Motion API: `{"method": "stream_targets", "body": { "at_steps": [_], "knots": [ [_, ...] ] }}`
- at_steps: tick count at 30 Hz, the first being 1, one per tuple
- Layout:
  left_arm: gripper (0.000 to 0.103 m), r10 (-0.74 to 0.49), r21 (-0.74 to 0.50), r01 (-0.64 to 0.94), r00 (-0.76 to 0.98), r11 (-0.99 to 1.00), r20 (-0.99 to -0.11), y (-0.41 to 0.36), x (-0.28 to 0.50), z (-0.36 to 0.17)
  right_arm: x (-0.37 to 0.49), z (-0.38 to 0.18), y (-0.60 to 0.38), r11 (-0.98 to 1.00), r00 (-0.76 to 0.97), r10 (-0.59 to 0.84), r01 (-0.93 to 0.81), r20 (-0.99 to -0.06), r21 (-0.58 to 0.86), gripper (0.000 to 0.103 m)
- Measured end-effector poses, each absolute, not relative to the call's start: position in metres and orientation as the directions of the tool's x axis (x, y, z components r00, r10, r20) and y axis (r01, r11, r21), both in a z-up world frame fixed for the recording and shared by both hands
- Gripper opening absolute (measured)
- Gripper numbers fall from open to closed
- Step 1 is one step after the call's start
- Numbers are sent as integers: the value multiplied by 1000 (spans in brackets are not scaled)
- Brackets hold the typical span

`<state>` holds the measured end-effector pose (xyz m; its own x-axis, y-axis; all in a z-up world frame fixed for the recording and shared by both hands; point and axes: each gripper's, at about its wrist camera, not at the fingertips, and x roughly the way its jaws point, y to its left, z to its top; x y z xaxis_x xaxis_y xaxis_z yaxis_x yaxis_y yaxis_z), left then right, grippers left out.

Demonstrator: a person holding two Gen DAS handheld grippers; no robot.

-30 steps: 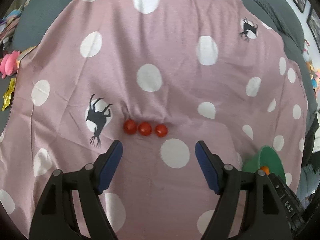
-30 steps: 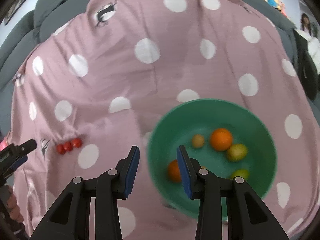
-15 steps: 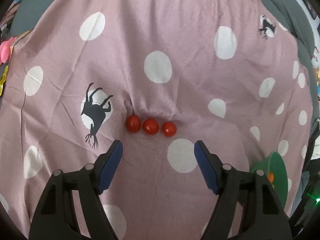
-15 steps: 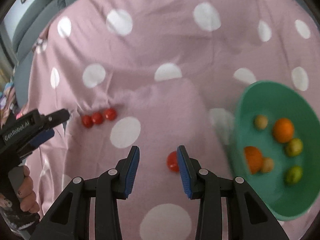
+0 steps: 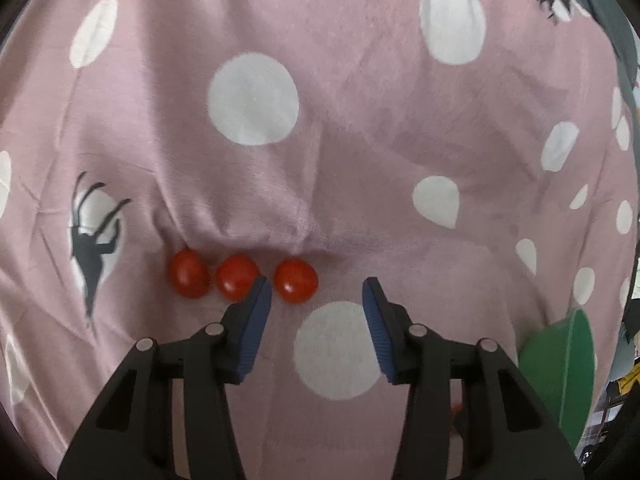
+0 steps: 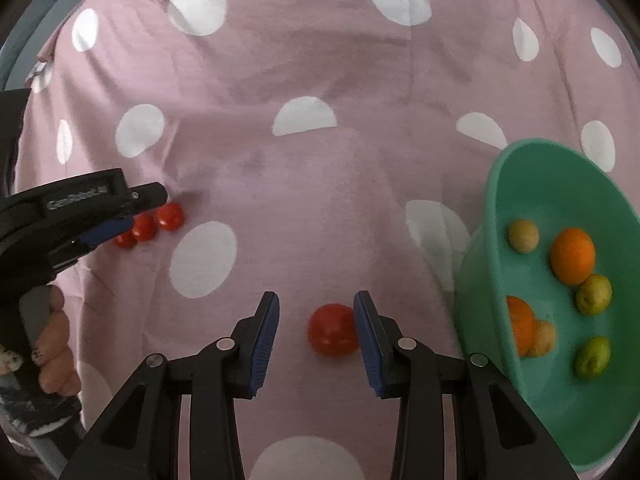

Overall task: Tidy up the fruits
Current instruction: 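Move both tools back to the red tomato and cherry tomatoes, then grasp a cherry tomato with the left tool while the right tool grasps the red tomato, then carry the held tomatoes over the green bowl with both tools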

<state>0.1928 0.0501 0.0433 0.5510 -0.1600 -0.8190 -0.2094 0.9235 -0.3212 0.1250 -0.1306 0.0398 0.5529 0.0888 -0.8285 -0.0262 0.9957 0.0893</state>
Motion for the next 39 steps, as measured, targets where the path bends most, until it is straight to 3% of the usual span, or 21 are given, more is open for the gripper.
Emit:
{"method": "stream_targets", "body": {
  "at_steps": [15,18,28,39],
  "knots": [
    [40,-129,-292,-243,523,925,-843,52,211,15,132,18,-127,998,501,55,-10,-864,58,38],
    [26,-60,-226,-264,519,938,-853,46,210,15,129,17,-124,999,508,47,-14,-860,46,33],
    [27,-11,-164,-259,506,952,-862,26,212,19,125,28,-125,996,549,89,-34,-831,84,33],
    [27,-23,-160,-178,598,971,-801,0,156,87,112,64,-144,982,634,179,-63,-752,180,33]
  ]
}}
